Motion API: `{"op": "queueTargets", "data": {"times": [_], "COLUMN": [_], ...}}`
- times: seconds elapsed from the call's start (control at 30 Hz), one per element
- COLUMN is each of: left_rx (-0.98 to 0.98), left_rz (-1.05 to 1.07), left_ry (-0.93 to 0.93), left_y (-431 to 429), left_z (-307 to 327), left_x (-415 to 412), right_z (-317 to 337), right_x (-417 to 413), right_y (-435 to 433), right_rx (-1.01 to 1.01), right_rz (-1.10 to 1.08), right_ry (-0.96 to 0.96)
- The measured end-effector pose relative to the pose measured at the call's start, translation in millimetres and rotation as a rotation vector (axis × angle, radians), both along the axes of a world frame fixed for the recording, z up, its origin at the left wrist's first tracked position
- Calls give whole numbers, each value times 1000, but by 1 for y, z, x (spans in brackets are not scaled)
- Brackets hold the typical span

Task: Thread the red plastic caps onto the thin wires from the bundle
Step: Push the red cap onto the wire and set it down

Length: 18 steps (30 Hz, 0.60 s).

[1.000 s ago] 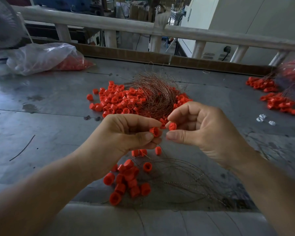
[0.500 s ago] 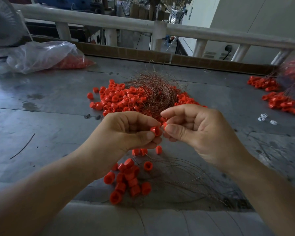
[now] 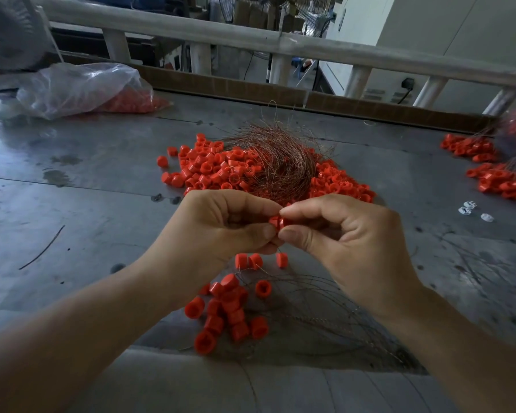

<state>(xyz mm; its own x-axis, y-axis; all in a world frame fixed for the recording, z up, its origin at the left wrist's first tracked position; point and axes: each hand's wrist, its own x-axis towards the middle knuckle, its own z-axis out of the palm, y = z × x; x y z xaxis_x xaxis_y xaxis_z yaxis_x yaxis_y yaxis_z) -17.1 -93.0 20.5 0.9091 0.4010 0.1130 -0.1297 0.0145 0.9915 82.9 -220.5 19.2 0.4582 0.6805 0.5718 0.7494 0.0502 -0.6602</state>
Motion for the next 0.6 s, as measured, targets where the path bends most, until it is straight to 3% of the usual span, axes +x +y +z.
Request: {"op": "queueTargets", "data": {"times": [0.6], "left_rx": [20], "left_rz": [-48], "left_ry": [29], "left_y": [1], "left_z": [-3], "left_x": [0], "right_z": [0], "right_x": [2], "right_y": [-3], "right_rx": [-17], "right_rz": [22], "right_ry": [-57]}}
